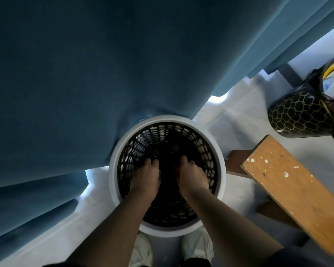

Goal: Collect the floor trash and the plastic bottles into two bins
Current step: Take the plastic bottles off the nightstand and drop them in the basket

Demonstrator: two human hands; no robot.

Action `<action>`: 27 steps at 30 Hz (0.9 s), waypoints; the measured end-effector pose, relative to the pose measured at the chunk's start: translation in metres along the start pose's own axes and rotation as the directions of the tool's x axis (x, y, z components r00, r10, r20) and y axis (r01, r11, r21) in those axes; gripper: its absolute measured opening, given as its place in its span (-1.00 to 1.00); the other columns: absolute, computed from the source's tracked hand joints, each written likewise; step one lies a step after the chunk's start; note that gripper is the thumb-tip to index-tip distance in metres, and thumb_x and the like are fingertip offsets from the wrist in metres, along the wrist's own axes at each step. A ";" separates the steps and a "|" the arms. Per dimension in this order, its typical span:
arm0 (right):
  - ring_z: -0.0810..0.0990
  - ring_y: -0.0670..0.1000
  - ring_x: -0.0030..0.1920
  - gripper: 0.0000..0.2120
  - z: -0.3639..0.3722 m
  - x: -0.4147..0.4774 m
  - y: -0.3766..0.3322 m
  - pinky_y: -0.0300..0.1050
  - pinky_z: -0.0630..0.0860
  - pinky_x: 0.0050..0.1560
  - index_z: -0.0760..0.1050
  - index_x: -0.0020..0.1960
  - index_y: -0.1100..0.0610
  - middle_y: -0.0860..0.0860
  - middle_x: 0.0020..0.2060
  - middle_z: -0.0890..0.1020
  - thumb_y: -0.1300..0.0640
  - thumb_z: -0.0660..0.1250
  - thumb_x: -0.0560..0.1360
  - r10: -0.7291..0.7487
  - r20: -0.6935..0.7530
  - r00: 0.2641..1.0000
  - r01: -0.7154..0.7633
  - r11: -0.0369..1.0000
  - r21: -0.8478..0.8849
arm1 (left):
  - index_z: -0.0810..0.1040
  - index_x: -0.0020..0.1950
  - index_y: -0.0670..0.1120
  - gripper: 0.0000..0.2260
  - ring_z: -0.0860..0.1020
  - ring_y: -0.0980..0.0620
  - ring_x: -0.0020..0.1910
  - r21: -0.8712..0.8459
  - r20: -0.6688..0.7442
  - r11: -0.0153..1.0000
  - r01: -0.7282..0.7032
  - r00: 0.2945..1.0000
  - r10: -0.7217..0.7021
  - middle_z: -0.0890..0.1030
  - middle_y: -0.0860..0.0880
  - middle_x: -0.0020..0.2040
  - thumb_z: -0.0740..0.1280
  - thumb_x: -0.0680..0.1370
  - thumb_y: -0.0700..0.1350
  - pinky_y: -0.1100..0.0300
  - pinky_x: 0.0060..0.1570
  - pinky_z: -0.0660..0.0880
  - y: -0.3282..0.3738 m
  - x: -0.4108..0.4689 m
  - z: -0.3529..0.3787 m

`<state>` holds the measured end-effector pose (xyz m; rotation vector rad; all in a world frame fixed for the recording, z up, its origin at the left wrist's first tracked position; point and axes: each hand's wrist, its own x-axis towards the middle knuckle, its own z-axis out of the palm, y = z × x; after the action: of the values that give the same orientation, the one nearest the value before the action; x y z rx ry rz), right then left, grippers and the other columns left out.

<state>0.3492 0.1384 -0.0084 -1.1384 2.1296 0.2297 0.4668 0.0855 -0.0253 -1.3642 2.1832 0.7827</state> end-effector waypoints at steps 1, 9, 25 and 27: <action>0.60 0.18 0.04 -0.69 0.001 0.001 0.000 0.02 0.54 -0.06 0.25 0.30 0.13 0.15 0.11 0.52 0.20 0.16 0.57 0.002 0.005 1.000 -0.002 1.000 -0.004 | 0.39 0.21 -0.12 -0.70 0.54 -0.13 0.10 0.010 0.010 1.000 0.003 1.000 -0.003 0.41 -0.12 0.22 0.33 0.52 -0.13 0.03 0.00 0.48 -0.001 0.001 0.001; 0.60 0.21 0.04 -0.68 0.009 0.011 0.005 0.05 0.55 -0.06 0.25 0.32 0.16 0.19 0.11 0.53 0.27 0.12 0.57 0.008 0.012 1.000 -0.007 0.999 -0.036 | 0.35 0.30 -0.13 -0.68 0.54 -0.14 0.11 0.160 0.052 0.986 -0.036 0.998 0.028 0.38 -0.15 0.26 0.25 0.56 -0.24 0.02 -0.01 0.50 -0.006 0.008 0.004; 0.57 0.24 0.09 -0.67 -0.013 -0.012 0.010 0.09 0.51 0.00 0.26 0.32 0.16 0.17 0.16 0.46 0.25 0.14 0.57 0.027 -0.005 1.000 -0.028 0.997 -0.075 | 0.33 0.32 -0.15 -0.68 0.51 -0.14 0.14 0.245 0.006 0.969 -0.021 1.000 0.020 0.35 -0.16 0.28 0.18 0.57 -0.30 0.03 0.01 0.49 -0.005 -0.020 -0.016; 0.55 0.22 0.13 -0.62 -0.031 -0.035 0.008 0.06 0.51 0.02 0.24 0.36 0.14 0.15 0.20 0.42 0.24 0.15 0.56 -0.013 -0.008 1.000 0.012 0.994 -0.105 | 0.33 0.32 -0.14 -0.68 0.46 -0.15 0.19 0.250 -0.004 0.967 -0.042 0.999 0.045 0.35 -0.15 0.27 0.19 0.57 -0.26 0.03 0.05 0.48 -0.001 -0.042 -0.039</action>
<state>0.3402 0.1518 0.0363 -1.2145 2.1381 0.3346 0.4826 0.0864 0.0301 -1.1996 2.2374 0.4960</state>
